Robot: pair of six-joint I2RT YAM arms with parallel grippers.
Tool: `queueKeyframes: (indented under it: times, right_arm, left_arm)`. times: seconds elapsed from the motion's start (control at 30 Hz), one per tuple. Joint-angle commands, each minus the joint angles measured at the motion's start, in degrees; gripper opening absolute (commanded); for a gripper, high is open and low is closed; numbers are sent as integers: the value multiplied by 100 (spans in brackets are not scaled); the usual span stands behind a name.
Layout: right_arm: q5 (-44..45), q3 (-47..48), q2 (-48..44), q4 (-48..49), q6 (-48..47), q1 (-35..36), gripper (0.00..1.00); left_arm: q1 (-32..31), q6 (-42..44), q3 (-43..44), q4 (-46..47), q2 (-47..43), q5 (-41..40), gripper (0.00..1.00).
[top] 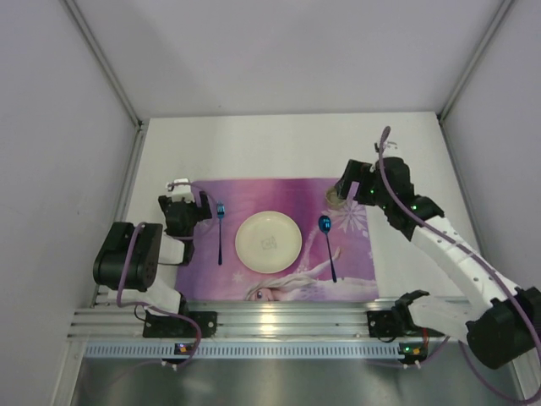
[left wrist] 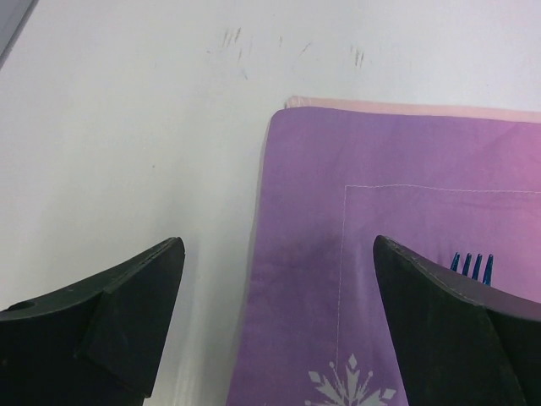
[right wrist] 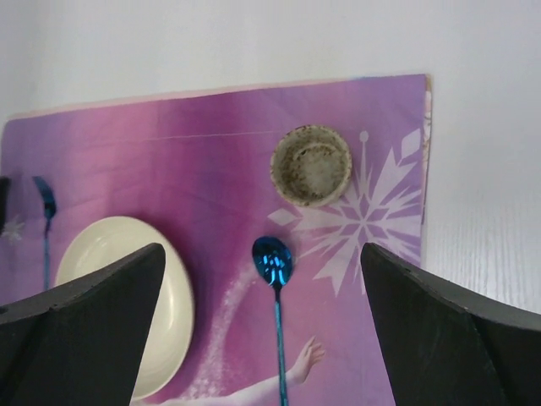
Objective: Set the dinner table for one person
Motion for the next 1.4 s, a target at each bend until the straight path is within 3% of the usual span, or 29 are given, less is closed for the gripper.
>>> queueKeyframes:
  times: [0.0,0.07,0.1,0.17,0.2,0.4,0.53,0.6,0.9,1.03,1.1,1.13,1.2,1.37]
  right_arm:
    - [503,-214,612,1127,-875,-172,100]
    - [1178,-407,954,1582,-904,-269,100]
    - [2017,-739,1034,1854,-1269,-287,100]
    - [2656,-1197,1210,3329,-2016,-287,100]
    - [2406,-1339,1324,3473,-2664,-514,100]
    - [1192,-1455,2466,4695,-3563,-1191,100]
    - [726,-1761,2662,5529,-3786,-1526,100]
    - [470,-1964,2652,6013,-3611,-1667,100]
    - [610,-2332,2407,6382,-3585,-1641,100]
    - [778,-3255,2011,7979,-3330,-1763,100]
    - [-191,-3729,2063,8534,-3295,-2113,100]
    - [-285,-3957,2298,9354,-3277,-2141,100]
    - [-706,-4056,2160,9336,-3496,-2124,100]
    - [-620,-4030,2265,9398,-3470,-2124,100]
  left_arm:
    - [21,33,102,518,-117,-16,99]
    - [21,33,102,518,-109,-16,99]
    - [21,33,102,518,-109,-16,99]
    - [21,33,102,518,-109,-16,99]
    - [21,33,102,518,-117,-16,99]
    - [21,33,102,518,-118,-16,99]
    - [21,33,102,518,-117,-16,99]
    - [21,33,102,518,-118,-16,99]
    - [21,33,102,518,-109,-16,99]
    - [30,33,102,518,-118,-16,99]
    - [30,33,102,518,-109,-16,99]
    - [21,33,102,527,-117,-16,99]
    - [30,33,102,518,-117,-16,99]
    - [30,33,102,518,-109,-24,99]
